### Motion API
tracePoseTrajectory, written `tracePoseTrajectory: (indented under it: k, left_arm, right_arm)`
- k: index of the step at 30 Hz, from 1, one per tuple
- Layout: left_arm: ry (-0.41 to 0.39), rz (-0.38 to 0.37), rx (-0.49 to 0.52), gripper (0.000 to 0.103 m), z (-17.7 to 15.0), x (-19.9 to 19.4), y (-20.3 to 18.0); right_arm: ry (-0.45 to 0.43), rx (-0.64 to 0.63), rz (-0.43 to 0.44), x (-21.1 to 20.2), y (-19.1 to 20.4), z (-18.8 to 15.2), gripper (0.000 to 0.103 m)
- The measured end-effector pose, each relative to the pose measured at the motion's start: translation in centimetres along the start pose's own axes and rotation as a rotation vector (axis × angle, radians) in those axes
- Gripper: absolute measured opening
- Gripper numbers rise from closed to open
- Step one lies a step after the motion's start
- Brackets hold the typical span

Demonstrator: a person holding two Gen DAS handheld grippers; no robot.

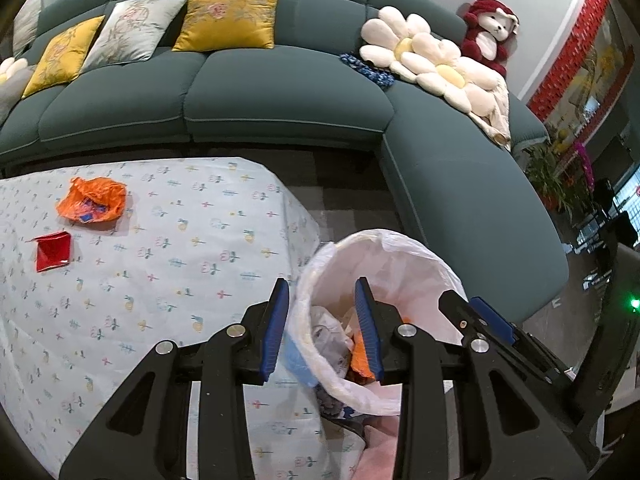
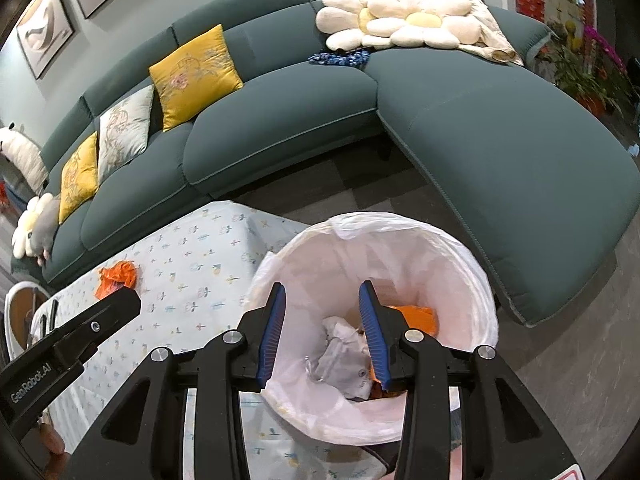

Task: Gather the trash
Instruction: 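Open left tool over the bin while right tool drops the orange bag inside, then move both open tools to the red packet and small orange bag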

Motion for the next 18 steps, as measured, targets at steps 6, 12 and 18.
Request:
tracePoseTrajectory:
  k: [6, 12, 18]
  left_arm:
    - [-0.017, 0.034, -0.065, 0.045, 0.2, -0.7, 3.8]
    - [-0.019, 0.083, -0.144, 0.054, 0.2, -1.2, 9.0]
    - [-0.025, 0.147, -0.242, 0.065, -0.1, -2.0, 15.4]
  right_arm:
    - [0.019, -0.052, 0.026, 0.6, 3.4, -0.4, 0.038]
    - [0.04, -0.123, 0.044, 1.2, 7.5, -1.1, 0.038]
    - [0.069, -0.19, 0.068, 2.3, 12.5, -2.1, 0.038]
Point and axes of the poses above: each gripper's, at about its wrist camera, not at the fingertips, and x roughly the way its jaws point, y to its left, z to its top, the point moved 5 cm from there along x, roughly the way its jaws point
